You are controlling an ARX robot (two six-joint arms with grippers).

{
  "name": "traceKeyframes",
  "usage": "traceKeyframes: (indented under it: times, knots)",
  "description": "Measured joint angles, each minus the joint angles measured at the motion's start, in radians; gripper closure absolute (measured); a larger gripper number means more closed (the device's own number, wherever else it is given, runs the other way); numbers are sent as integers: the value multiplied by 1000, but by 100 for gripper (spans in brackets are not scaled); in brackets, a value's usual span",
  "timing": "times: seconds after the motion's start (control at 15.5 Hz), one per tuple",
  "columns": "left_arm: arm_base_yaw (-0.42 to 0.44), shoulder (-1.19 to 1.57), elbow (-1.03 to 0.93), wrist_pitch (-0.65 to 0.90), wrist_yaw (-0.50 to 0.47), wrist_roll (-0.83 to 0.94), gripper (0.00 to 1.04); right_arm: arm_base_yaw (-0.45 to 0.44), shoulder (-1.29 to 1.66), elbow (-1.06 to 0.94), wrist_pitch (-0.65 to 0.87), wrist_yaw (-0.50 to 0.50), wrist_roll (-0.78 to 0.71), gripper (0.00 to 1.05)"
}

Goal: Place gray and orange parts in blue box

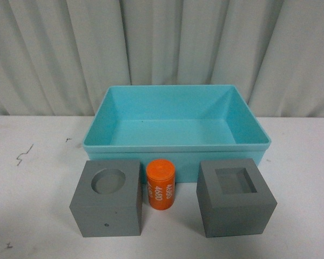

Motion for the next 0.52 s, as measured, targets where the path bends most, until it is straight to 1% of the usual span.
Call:
traceKeyframes:
  times: [0.52]
  knots:
    - [0, 0, 0, 0, 0, 0, 7, 0, 0, 0, 0, 0, 0, 6]
